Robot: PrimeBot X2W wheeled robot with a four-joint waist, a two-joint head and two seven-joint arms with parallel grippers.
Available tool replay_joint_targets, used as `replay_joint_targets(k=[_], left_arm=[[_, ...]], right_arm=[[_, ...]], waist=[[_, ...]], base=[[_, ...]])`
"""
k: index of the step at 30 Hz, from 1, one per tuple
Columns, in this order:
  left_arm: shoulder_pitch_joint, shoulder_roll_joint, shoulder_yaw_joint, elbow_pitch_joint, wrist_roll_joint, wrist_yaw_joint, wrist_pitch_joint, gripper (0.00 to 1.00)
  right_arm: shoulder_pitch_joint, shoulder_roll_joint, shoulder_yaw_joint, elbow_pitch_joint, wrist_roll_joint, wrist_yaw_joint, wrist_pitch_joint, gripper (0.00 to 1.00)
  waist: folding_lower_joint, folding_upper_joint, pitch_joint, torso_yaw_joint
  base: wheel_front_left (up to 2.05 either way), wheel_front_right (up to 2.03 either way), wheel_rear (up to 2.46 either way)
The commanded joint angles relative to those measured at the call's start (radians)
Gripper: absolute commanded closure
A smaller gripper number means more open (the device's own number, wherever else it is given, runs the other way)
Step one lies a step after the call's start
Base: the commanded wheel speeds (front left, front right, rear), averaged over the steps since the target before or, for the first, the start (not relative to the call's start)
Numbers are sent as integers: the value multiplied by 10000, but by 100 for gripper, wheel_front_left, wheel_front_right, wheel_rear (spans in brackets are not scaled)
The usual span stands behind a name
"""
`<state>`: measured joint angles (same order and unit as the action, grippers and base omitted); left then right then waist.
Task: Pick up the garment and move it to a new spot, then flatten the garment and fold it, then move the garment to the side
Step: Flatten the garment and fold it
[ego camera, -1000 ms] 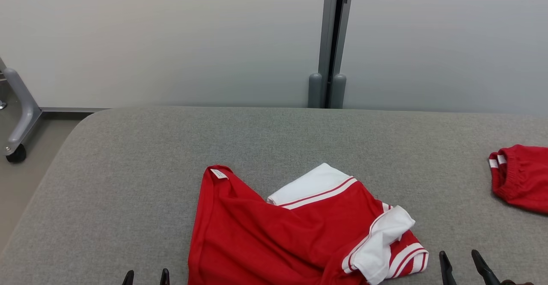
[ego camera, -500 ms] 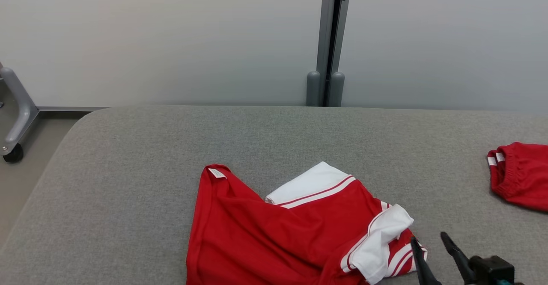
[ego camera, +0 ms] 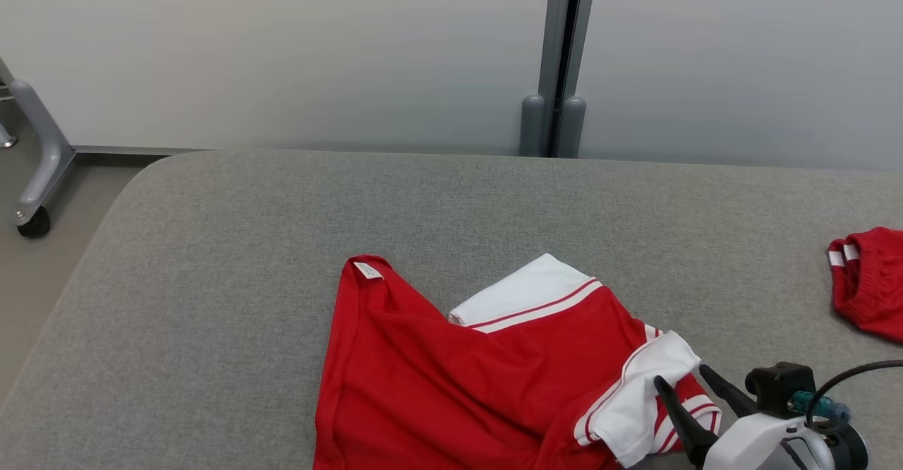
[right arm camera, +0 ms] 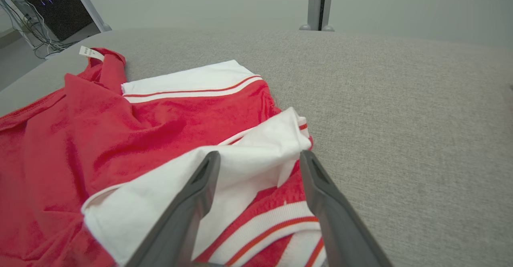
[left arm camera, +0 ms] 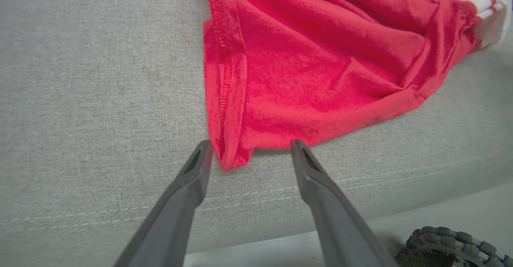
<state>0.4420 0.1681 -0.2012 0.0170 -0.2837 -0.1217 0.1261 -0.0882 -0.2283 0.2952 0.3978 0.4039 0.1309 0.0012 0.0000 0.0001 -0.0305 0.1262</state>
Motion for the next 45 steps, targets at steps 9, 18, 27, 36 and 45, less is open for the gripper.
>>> replay_joint_targets(k=[9, 18, 27, 36, 45], left_arm=[[-407, -53, -78, 178, 1, 87, -192, 0], [-755, -22, -298, 574, -127, 29, -350, 0], [-915, -10, -478, 769, -313, 19, -376, 0], [-1198, -92, -571, 1254, -466, 51, -495, 61], [-1525, -89, -689, 1679, -622, 13, -756, 92]], right_arm=[[-403, -221, -156, 23, 484, -4, 319, 0], [-655, -291, 195, -69, 927, -4, 381, 0], [-672, -521, 390, -542, 1249, -4, 439, 0], [-603, -593, 790, -914, 1564, -4, 805, 0], [-810, -585, 804, -844, 1724, -4, 765, 0]], waist=[[0, -1, 411, 161], [0, -1, 729, 199], [0, -1, 917, 115], [0, -1, 1080, 78], [0, -1, 1172, 145]], base=[[0, 0, 0], [0, 0, 0], [0, 0, 0], [0, 0, 0], [0, 0, 0]])
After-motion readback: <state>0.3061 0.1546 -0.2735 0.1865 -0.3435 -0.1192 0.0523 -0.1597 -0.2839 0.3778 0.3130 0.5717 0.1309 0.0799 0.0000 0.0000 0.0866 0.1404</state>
